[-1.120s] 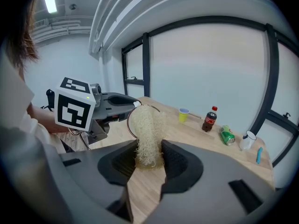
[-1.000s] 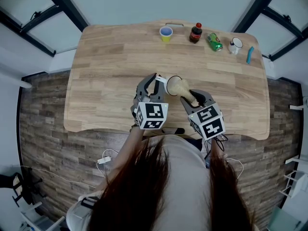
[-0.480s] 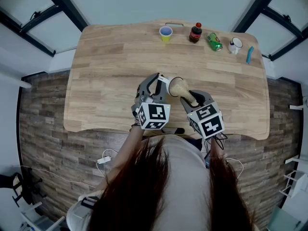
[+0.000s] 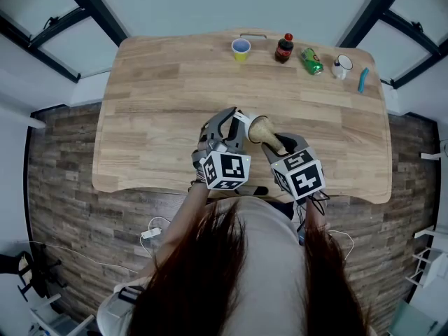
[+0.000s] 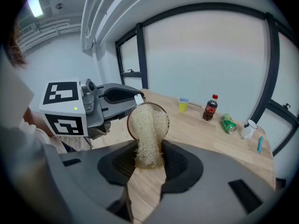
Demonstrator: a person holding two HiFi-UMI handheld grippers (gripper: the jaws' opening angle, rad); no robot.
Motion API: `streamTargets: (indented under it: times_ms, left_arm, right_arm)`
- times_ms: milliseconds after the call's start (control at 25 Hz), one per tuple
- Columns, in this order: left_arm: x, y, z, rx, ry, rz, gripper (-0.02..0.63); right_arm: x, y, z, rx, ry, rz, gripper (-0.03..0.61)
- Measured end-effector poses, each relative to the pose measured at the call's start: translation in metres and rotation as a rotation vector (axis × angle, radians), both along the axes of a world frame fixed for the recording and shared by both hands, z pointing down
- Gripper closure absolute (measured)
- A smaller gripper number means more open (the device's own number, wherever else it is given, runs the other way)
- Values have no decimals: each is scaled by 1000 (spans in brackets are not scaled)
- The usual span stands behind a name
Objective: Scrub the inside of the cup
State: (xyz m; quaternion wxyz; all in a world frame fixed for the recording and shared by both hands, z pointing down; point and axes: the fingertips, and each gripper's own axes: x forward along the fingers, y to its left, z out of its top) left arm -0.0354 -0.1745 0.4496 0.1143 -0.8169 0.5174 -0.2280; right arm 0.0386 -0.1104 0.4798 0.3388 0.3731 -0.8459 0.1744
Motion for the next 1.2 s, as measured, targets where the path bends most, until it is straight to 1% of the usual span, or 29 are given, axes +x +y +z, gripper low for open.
streamTargets:
  times_ms: [440, 800, 1200]
  left_arm:
    - [6, 2, -3, 32, -41, 28, 568]
    - [12, 6, -7, 83, -99, 62, 568]
    - [18, 8, -8, 110, -138, 92, 568]
  right_arm:
    - [1, 1, 4, -45, 9, 16, 430]
    - [0, 3, 7, -82, 24, 21, 430]
    - [0, 3, 12, -116, 20, 24, 430]
